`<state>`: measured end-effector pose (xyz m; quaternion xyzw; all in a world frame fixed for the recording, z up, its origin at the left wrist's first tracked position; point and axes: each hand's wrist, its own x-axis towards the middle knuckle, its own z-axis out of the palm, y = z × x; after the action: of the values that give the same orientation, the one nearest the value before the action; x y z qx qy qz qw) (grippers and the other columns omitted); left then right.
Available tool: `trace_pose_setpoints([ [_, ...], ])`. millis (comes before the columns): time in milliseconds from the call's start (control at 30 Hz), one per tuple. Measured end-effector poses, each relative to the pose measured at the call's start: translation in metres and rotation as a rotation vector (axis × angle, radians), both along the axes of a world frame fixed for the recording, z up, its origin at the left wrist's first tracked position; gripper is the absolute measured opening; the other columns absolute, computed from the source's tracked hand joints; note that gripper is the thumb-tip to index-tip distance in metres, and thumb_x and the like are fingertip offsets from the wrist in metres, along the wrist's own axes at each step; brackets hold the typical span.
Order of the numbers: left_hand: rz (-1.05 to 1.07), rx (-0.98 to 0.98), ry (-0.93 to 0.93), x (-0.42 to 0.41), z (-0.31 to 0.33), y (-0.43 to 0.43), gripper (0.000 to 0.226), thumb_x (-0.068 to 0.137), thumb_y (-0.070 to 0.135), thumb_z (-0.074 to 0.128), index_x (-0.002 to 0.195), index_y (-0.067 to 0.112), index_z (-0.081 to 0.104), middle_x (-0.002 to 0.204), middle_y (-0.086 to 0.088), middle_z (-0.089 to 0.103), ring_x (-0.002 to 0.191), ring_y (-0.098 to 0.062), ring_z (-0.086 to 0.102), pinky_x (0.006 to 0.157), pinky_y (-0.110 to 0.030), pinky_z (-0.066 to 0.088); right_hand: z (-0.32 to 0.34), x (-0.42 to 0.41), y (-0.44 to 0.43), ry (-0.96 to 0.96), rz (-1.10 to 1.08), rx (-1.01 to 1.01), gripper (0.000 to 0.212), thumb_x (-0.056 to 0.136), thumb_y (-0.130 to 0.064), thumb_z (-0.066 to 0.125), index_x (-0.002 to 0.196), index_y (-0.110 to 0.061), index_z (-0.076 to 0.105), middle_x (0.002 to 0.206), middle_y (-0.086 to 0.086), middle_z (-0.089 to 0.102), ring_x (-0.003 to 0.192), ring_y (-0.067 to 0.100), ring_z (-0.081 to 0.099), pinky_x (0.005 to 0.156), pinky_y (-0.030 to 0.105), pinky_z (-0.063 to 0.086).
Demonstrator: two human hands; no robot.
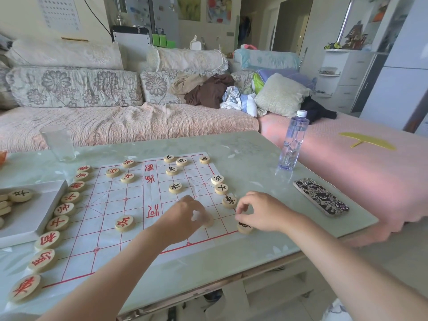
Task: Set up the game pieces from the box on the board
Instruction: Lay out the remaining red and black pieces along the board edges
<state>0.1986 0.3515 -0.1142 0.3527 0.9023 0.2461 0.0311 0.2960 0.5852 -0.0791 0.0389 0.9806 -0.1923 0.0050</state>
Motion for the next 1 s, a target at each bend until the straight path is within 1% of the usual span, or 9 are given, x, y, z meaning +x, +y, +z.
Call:
trace_pose_setpoints([
  [133, 0.049, 0.015, 0.033, -0.005, 0.008, -0.019, 0.02, 0.09, 0.031, 0.062, 0.11, 0.032, 0.061, 0.108, 0.012, 0.051, 0.089, -0.005, 0.057, 0.073, -0.018, 0.045, 0.008, -0.014, -0.025, 0.037, 0.038, -0.035, 0.008, 0.084, -0.04, 0.067, 0.082, -0.032, 0.067, 0.093, -0.015, 0.062, 0.09, 0.003, 0.059, 0.083, 0.027, 0.048],
  [233, 0.106, 0.023, 0.031, -0.012, 0.015, -0.044, 0.019, 0.09, 0.032, 0.061, 0.109, 0.033, 0.06, 0.104, 0.013, 0.052, 0.087, -0.003, 0.057, 0.078, -0.026, 0.053, 0.015, -0.028, -0.052, 0.049, 0.081, -0.08, 0.007, 0.086, -0.036, 0.067, 0.087, -0.03, 0.069, 0.093, -0.017, 0.066, 0.088, 0.001, 0.059, 0.075, 0.021, 0.045],
  [367, 0.206, 0.023, 0.056, -0.022, 0.022, -0.087, 0.017, 0.09, 0.031, 0.061, 0.107, 0.034, 0.06, 0.098, 0.014, 0.054, 0.085, -0.002, 0.057, 0.074, -0.023, 0.051, 0.022, -0.051, -0.1, 0.088, 0.154, -0.175, 0.011, 0.089, -0.029, 0.065, 0.099, -0.028, 0.069, 0.099, -0.013, 0.07, 0.085, 0.001, 0.06, 0.07, 0.009, 0.041],
  [467, 0.296, 0.021, 0.057, -0.029, 0.026, -0.126, 0.016, 0.09, 0.03, 0.061, 0.105, 0.034, 0.06, 0.095, 0.015, 0.055, 0.083, -0.003, 0.057, 0.072, -0.024, 0.05, 0.022, -0.073, -0.142, 0.107, 0.21, -0.223, 0.011, 0.09, -0.028, 0.065, 0.1, -0.028, 0.069, 0.098, -0.012, 0.07, 0.088, 0.004, 0.061, 0.079, 0.02, 0.047],
  [533, 0.345, 0.011, 0.069, -0.033, 0.027, -0.157, 0.015, 0.089, 0.03, 0.061, 0.104, 0.034, 0.059, 0.095, 0.015, 0.056, 0.082, -0.004, 0.057, 0.072, -0.024, 0.05, 0.02, -0.087, -0.174, 0.097, 0.248, -0.25, 0.014, 0.091, -0.027, 0.064, 0.104, -0.024, 0.069, 0.1, -0.01, 0.07, 0.083, 0.004, 0.06, 0.076, 0.023, 0.045],
  [667, 0.447, -0.051, 0.134, -0.042, 0.032, -0.216, 0.017, 0.088, 0.029, 0.062, 0.104, 0.03, 0.06, 0.098, 0.009, 0.06, 0.081, -0.007, 0.054, 0.062, -0.018, 0.036, 0.015, -0.117, -0.242, 0.053, 0.331, -0.277, 0.022, 0.093, -0.028, 0.063, 0.114, -0.022, 0.067, 0.103, -0.007, 0.068, 0.083, 0.009, 0.061, 0.075, 0.024, 0.046],
  [767, 0.566, -0.059, 0.121, -0.047, 0.035, -0.26, 0.021, 0.088, 0.028, 0.061, 0.109, 0.025, 0.064, 0.103, 0.004, 0.063, 0.086, -0.014, 0.057, 0.067, -0.024, 0.038, 0.013, -0.14, -0.295, 0.028, 0.388, -0.273, 0.024, 0.093, -0.028, 0.062, 0.117, -0.024, 0.065, 0.104, -0.006, 0.067, 0.079, 0.01, 0.06, 0.068, 0.024, 0.045],
  [867, 0.662, -0.062, 0.091, -0.052, 0.035, -0.308, 0.022, 0.088, 0.029, 0.06, 0.11, 0.025, 0.064, 0.104, 0.006, 0.065, 0.091, -0.015, 0.059, 0.071, -0.025, 0.042, 0.012, -0.159, -0.345, 0.036, 0.44, -0.248, 0.023, 0.091, -0.025, 0.062, 0.113, -0.027, 0.066, 0.103, -0.01, 0.065, 0.092, 0.012, 0.06, 0.083, 0.03, 0.05],
  [1000, 0.769, -0.038, 0.101, -0.061, 0.028, -0.365, 0.018, 0.088, 0.025, 0.056, 0.103, 0.021, 0.067, 0.101, 0.001, 0.066, 0.097, -0.022, 0.061, 0.079, -0.029, 0.048, 0.01, -0.184, -0.401, 0.045, 0.484, -0.22, 0.025, 0.09, -0.022, 0.058, 0.114, -0.028, 0.065, 0.101, -0.013, 0.062, 0.094, 0.012, 0.059, 0.086, 0.029, 0.049],
])
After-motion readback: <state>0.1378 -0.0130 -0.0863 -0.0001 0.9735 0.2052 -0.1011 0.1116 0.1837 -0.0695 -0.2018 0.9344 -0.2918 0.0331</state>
